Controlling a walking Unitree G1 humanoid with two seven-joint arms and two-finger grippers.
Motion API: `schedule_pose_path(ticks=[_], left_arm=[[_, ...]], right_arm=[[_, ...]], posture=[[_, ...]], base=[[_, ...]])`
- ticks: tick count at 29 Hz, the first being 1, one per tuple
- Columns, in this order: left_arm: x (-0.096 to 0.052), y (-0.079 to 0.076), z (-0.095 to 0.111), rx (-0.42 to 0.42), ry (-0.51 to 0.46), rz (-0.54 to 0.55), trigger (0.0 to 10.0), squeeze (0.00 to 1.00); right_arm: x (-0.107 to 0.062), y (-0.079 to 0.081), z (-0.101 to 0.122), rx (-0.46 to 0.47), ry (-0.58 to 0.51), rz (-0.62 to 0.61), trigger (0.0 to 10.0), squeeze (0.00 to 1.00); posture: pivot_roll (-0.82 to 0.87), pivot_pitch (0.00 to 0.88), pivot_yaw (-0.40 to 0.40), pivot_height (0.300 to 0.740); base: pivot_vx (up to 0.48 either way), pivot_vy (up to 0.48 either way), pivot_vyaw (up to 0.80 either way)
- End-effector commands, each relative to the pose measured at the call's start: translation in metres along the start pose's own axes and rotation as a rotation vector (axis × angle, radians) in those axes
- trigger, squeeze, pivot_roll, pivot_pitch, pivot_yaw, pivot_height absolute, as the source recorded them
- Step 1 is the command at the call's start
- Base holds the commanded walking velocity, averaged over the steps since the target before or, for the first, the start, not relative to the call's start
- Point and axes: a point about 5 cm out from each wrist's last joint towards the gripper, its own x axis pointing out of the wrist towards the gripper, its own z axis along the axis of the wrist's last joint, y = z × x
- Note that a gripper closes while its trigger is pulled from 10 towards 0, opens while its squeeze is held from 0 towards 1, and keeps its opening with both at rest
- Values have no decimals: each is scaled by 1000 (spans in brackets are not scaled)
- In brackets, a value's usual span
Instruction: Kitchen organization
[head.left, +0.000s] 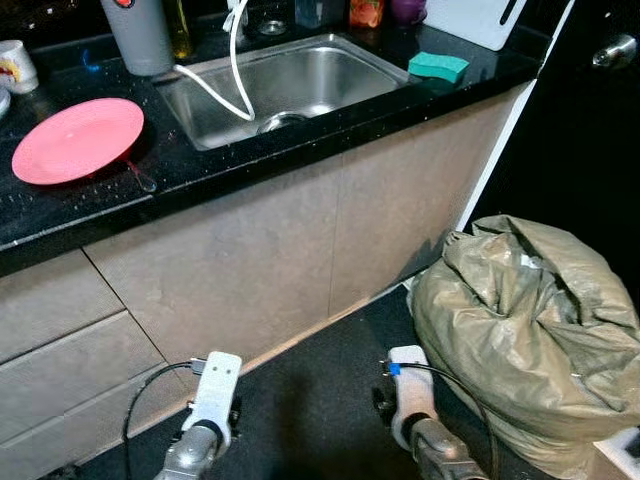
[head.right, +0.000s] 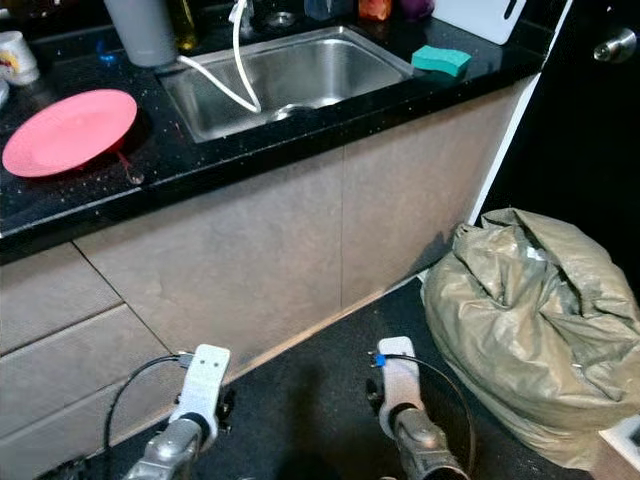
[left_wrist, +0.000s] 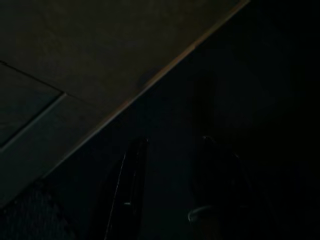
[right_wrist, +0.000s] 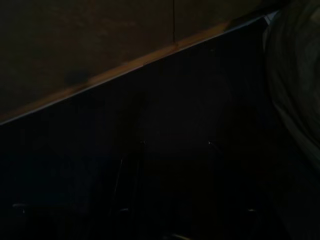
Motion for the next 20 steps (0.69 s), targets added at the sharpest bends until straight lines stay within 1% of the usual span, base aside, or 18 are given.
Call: schedule_pose_path(ticks=[1, 2, 5, 7, 8, 9, 11, 13, 16, 18, 20], left_arm=[[0, -5, -7, -8, 42, -6, 10000, 0], [1, -7, -4, -4, 37, -16, 10000, 0], [2, -6, -2, -17, 34, 0, 10000, 0], [1, -4, -4, -17, 36, 8, 10000, 0], [-1, 1, -8, -23, 41, 28, 10000, 0], [-1, 1, -8, -23, 41, 28, 10000, 0], [-4, 5, -15, -17, 55, 36, 10000, 0], [-5, 6, -18, -17, 62, 36, 10000, 0], [-8, 3, -24, -14, 75, 37, 10000, 0], [-9, 3, -25, -15, 75, 44, 10000, 0], [-10, 5, -26, -35, 71, 65, 10000, 0]], right_arm=[[-2, -4, -3, 34, -11, -14, 10000, 0], [-2, -6, -1, 58, -21, -24, 10000, 0], [-2, -3, -1, 14, -18, 13, 10000, 0], [-2, -2, -2, 6, -12, 20, 10000, 0], [-2, 0, -3, 7, -2, 23, 10000, 0], [-2, 0, -3, 7, -2, 23, 10000, 0], [-1, 3, -4, -4, 15, 24, 10000, 0], [0, 3, -3, -5, 10, 24, 10000, 0], [1, 2, 2, -6, -2, 30, 10000, 0], [1, 3, 2, -18, 2, 40, 10000, 0], [1, 2, 2, -32, 7, 52, 10000, 0]], posture=[[-30, 69, 56, 740], [-36, 82, 56, 740], [-23, 77, 44, 740], [-18, 75, 39, 740], [-18, 79, 26, 740], [-18, 79, 26, 740], [-34, 71, 30, 740], [-41, 72, 29, 740], [-35, 77, -12, 740], [-29, 77, -18, 740], [-19, 81, -33, 740]], base=[[0, 0, 0], [0, 0, 0], [0, 0, 0], [0, 0, 0], [0, 0, 0], [0, 0, 0], [0, 0, 0], [0, 0, 0], [0, 0, 0], [0, 0, 0], [0, 0, 0]])
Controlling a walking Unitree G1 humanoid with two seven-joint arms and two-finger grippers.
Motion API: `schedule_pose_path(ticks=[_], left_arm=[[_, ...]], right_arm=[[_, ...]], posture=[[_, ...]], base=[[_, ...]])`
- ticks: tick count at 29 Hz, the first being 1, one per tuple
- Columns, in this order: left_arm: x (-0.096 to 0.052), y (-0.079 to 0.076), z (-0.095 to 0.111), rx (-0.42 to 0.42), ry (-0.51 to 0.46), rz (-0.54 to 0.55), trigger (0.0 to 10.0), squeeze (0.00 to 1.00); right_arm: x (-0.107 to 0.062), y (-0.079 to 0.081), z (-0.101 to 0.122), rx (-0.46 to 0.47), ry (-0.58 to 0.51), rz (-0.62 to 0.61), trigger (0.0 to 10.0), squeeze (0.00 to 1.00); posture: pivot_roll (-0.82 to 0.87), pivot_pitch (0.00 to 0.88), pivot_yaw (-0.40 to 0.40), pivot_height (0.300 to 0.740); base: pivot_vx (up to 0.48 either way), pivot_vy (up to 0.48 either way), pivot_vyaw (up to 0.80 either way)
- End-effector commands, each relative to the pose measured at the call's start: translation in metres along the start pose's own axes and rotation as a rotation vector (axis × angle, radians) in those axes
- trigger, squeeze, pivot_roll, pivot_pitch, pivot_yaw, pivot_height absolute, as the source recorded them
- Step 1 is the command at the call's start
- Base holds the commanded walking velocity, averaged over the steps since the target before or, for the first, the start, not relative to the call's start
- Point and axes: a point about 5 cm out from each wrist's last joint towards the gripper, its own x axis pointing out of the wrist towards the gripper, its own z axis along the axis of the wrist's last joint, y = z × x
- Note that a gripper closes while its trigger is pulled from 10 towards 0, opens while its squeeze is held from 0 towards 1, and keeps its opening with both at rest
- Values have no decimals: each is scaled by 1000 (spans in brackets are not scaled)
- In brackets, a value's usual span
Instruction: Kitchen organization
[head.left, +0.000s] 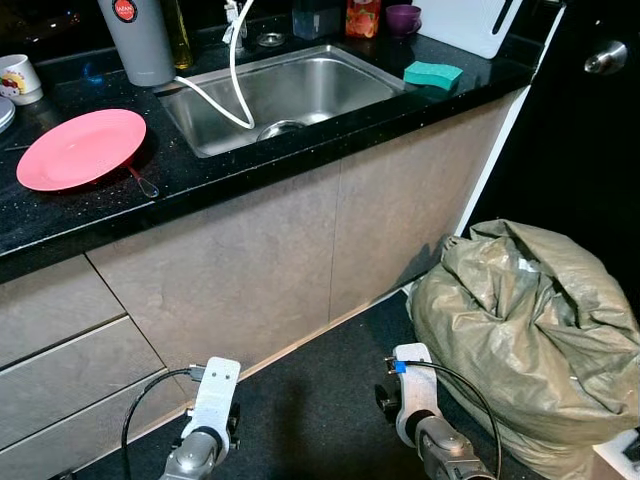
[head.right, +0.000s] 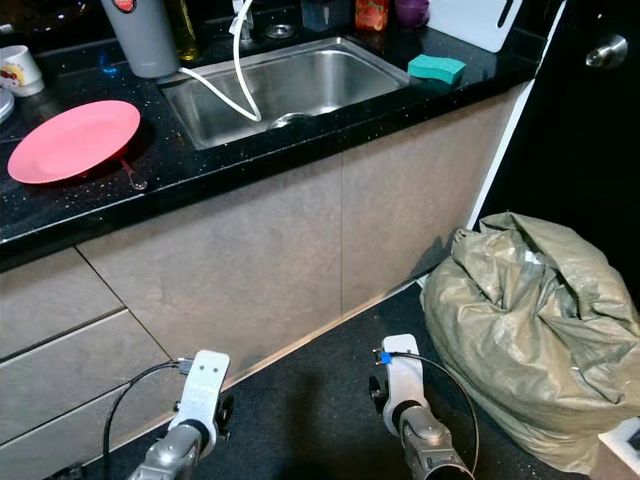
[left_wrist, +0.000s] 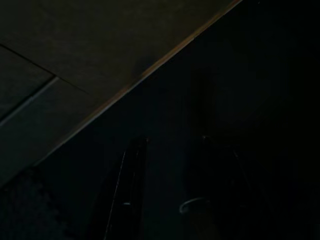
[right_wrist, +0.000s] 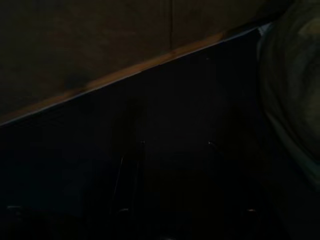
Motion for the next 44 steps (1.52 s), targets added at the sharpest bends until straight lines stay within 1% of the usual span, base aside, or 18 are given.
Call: schedule_pose_path(ticks=[1, 6, 15, 20, 21, 25, 30, 34, 37, 39, 41, 44], left_arm=[[-3, 1, -7, -15, 14, 14, 10000, 0], [-4, 1, -9, -23, 18, 26, 10000, 0], [-3, -3, -6, 5, 9, 5, 10000, 0], [-5, 2, -9, -3, 4, 20, 10000, 0], [-7, 6, -12, -40, 6, 40, 10000, 0], [-9, 11, -17, -72, 16, 65, 10000, 0], [-12, 15, -21, -61, 19, 72, 10000, 0], [-11, 14, -19, -66, 11, 61, 10000, 0], [-11, 12, -17, -119, -13, 36, 10000, 0], [-11, 12, -14, -179, -34, 32, 10000, 0], [-12, 16, -14, -255, -45, 52, 10000, 0], [-12, 19, -18, -251, -27, 69, 10000, 0]], right_arm=[[0, 0, -1, -5, 17, 10, 10000, 0], [1, 3, 0, -4, 17, 18, 10000, 0], [-1, 3, -5, 9, 21, 12, 10000, 0], [-3, 2, -12, 0, 48, 5, 10000, 0], [-4, 2, -16, 5, 53, 3, 10000, 0], [-5, 2, -18, 10, 57, 4, 10000, 0], [-3, 7, -16, 10, 56, 17, 10000, 0], [-2, 10, -13, 18, 45, 20, 10000, 0], [-2, 11, -10, 24, 10, 24, 10000, 0], [-3, 9, -11, 30, 16, 14, 10000, 0], [-4, 6, -16, 53, 44, -9, 10000, 0], [-5, 3, -20, 78, 64, -29, 10000, 0]], posture=[[-14, 83, -39, 740], [-19, 79, -37, 740], [-12, 86, -24, 740], [-5, 95, -28, 740], [3, 96, -30, 740], [17, 100, -38, 740], [31, 103, -36, 740], [25, 104, -30, 740], [20, 102, -24, 740], [16, 99, -19, 740], [10, 95, -12, 740], [8, 94, -8, 740]], base=[[0, 0, 0], [0, 0, 0], [0, 0, 0], [0, 0, 0], [0, 0, 0], [0, 0, 0], [0, 0, 0], [0, 0, 0], [0, 0, 0], [0, 0, 0], [0, 0, 0], [0, 0, 0]])
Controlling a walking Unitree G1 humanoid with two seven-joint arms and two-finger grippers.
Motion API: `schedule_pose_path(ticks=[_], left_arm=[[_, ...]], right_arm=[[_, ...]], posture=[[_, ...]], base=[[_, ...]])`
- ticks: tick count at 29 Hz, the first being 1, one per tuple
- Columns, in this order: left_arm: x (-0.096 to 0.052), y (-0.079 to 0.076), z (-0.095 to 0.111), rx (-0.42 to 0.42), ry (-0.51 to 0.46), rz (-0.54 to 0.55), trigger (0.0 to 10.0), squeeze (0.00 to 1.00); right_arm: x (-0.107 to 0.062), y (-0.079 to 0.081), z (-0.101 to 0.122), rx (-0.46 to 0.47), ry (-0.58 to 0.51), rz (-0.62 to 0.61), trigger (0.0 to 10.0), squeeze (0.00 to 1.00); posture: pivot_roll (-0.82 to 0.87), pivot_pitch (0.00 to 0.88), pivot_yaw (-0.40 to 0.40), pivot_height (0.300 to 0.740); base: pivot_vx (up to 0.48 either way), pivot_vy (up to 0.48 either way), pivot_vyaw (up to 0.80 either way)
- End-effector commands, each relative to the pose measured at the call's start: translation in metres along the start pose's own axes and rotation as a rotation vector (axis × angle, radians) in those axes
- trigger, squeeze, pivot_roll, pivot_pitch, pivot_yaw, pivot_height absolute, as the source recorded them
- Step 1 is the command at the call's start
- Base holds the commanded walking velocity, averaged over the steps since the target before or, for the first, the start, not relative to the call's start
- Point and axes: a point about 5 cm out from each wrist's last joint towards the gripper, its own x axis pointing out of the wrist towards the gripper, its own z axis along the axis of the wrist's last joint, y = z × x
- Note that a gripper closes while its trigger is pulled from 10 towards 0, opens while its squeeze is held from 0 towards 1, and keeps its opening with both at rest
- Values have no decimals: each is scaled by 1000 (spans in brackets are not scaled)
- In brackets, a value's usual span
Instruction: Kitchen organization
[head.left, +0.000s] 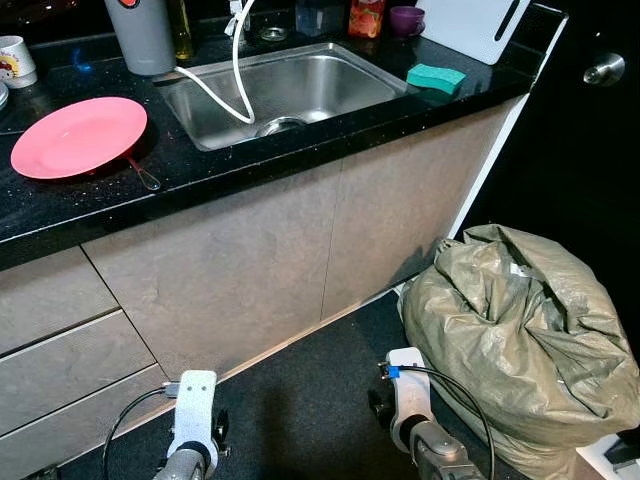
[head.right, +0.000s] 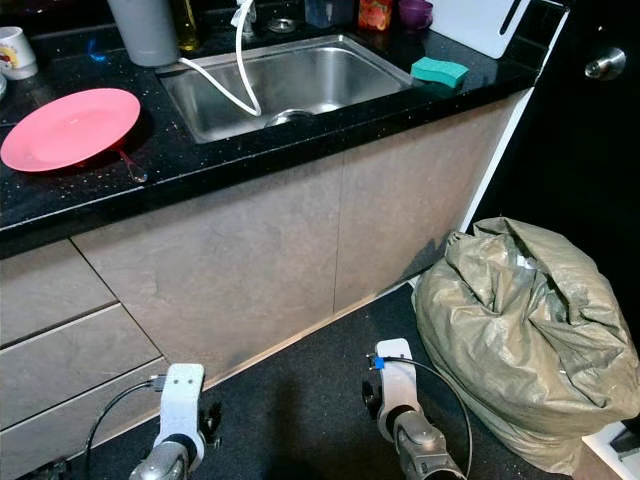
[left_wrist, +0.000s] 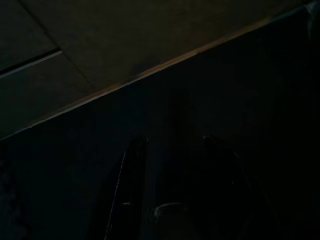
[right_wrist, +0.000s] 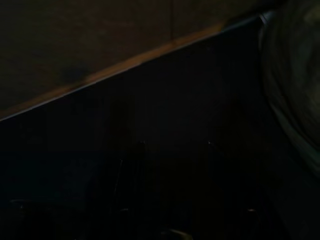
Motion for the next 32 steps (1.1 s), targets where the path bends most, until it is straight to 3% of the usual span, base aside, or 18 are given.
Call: schedule_pose_path(ticks=[1, 6, 13, 32], left_arm=[[-3, 4, -7, 13, 28, 12, 10000, 0], [-6, 7, -14, 55, 64, -2, 10000, 0], [-3, -4, -11, 95, 50, -63, 10000, 0], [3, -12, -3, 95, 37, -58, 10000, 0]], right_arm=[[-3, -3, -11, 38, 40, -21, 10000, 0], [-4, -5, -12, 68, 33, -28, 10000, 0], [-4, -6, -12, 66, 35, -34, 10000, 0], [-5, -9, -13, 17, 51, -38, 10000, 0]], posture=[[4, 92, 1, 740], [-2, 90, 6, 740], [-10, 77, 3, 740], [-7, 76, -3, 740]], base=[[0, 0, 0], [0, 0, 0], [0, 0, 0], [0, 0, 0]])
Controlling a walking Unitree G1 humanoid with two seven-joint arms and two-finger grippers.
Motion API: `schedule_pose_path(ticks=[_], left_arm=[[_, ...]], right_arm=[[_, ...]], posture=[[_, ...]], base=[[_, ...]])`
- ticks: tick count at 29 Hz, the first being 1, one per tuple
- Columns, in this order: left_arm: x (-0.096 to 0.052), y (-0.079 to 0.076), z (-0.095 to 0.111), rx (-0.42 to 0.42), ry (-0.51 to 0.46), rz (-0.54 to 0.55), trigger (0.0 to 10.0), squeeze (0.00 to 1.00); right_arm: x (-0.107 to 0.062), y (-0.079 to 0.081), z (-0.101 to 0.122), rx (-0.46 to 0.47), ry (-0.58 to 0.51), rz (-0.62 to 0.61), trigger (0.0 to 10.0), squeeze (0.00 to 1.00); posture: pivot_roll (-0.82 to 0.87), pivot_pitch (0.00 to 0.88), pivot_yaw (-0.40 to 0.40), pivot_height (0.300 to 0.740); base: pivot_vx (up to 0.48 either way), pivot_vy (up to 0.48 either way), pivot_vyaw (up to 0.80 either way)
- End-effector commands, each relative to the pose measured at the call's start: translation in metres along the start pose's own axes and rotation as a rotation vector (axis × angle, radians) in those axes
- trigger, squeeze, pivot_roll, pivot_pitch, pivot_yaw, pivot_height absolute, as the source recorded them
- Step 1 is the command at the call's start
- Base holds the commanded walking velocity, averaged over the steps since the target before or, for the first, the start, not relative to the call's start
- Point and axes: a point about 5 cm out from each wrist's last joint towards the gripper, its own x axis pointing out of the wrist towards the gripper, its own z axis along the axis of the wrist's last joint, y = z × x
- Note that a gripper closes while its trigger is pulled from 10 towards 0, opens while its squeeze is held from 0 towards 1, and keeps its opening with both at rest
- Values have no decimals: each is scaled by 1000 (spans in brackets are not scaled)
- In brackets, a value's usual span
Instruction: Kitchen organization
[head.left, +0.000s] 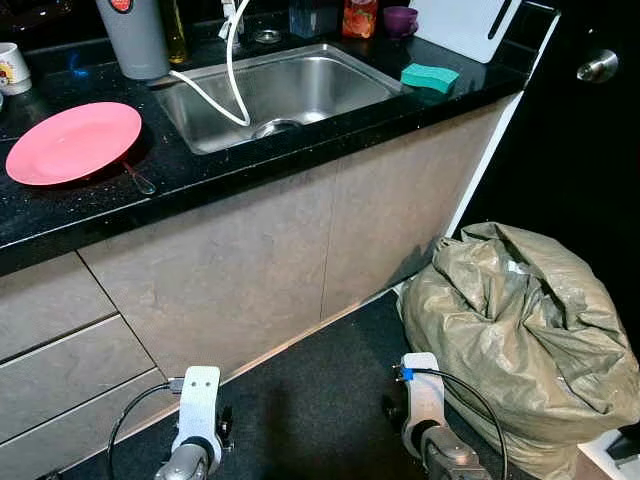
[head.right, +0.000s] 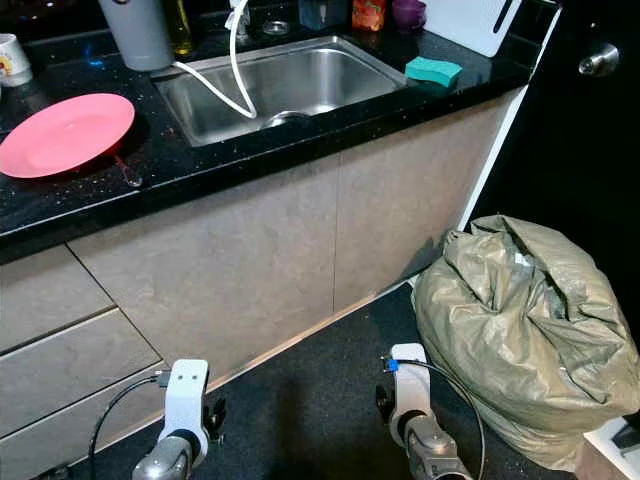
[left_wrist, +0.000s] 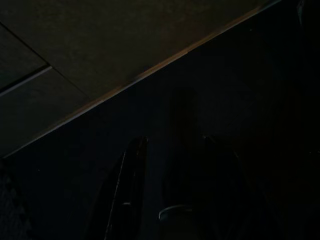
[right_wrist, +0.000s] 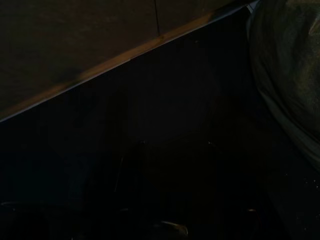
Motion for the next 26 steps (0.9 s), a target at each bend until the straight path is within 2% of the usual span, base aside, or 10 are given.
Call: schedule_pose_path(ticks=[1, 26], left_arm=[[-1, -2, -6, 13, 31, -9, 10000, 0], [-1, -6, -6, 41, 31, -9, 10000, 0]], right_arm=[[-2, 1, -8, 1, 30, -2, 10000, 0], [-3, 1, -11, -3, 27, -4, 10000, 0]], posture=[[-9, 77, -4, 740], [-6, 82, -2, 740]], base=[[0, 0, 0], [0, 0, 0]])
